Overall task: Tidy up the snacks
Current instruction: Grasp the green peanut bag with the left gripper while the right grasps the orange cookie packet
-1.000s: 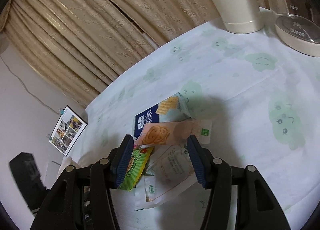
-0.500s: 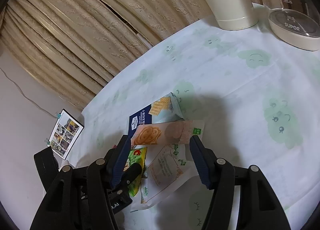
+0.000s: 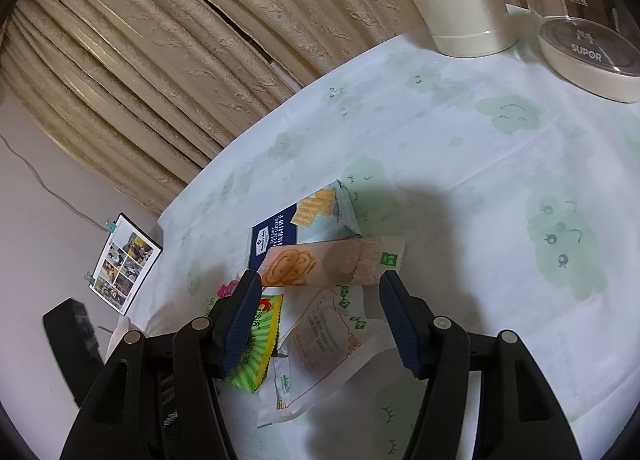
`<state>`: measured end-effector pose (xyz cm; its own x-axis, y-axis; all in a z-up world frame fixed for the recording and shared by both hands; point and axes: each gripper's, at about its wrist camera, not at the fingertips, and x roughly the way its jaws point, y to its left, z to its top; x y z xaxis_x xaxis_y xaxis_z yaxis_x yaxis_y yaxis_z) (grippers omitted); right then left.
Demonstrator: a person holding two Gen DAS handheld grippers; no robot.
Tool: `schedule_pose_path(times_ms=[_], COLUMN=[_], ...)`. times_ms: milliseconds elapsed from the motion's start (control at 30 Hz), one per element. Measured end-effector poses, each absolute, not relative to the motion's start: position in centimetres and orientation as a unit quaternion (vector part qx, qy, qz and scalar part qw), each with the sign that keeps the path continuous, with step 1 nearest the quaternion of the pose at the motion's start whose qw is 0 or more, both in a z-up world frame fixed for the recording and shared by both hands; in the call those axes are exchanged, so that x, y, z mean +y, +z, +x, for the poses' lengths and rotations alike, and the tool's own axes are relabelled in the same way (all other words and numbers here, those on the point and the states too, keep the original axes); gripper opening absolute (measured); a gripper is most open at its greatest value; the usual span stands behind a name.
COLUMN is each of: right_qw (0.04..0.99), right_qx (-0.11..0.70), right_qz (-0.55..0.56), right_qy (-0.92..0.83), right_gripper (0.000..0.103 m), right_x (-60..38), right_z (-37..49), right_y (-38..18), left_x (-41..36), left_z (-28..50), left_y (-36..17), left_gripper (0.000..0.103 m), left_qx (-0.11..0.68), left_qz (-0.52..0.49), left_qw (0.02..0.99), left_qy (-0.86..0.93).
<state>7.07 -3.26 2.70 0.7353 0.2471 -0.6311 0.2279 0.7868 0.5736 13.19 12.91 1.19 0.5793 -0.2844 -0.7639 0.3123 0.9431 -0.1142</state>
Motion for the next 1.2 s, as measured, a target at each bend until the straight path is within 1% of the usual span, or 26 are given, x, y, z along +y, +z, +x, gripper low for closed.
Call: schedule_pose_path(times_ms=[67, 300, 467, 733, 967, 1200], right_qw=[0.872, 0.872, 0.872, 0.865, 0.858, 0.851], right_qx=[0.365, 0.365, 0.366, 0.376, 0.377, 0.369], right_qz=[0.327, 0.326, 0.326, 0.332, 0.348, 0.372], right_qy=[0.005, 0.009, 0.009, 0.016, 0.024, 0.025], right_gripper=[0.060, 0.060, 0.061, 0.061, 0.061, 0.061], right_x=[-3.2, -3.0, -3.0, -2.5, -2.6, -3.2], right_z=[7.1, 7.2, 7.1, 7.2, 7.3, 7.0], right_y=[2.6, 2.6, 2.6, 2.2, 1.7, 1.7], left_x=[13.3, 14.1, 14.4, 13.8, 12.7, 12.2], left_z=[13.0, 12.3, 11.9, 10.6, 11.0, 10.9], left_y=[1.5, 1.5, 1.9, 3.6, 3.1, 3.2], left_gripper=[0.049, 0.049, 0.047, 0.047, 0.047, 0.047], left_qx=[0.426, 0.438, 0.437, 0.414, 0.429, 0.425], left_qz=[0.010, -0.018, -0.039, -0.056, -0.072, -0.082], left_qw=[0.889, 0.883, 0.882, 0.885, 0.875, 0.876], left_qy=[-0.168, -0.168, -0.174, -0.205, -0.211, -0.214])
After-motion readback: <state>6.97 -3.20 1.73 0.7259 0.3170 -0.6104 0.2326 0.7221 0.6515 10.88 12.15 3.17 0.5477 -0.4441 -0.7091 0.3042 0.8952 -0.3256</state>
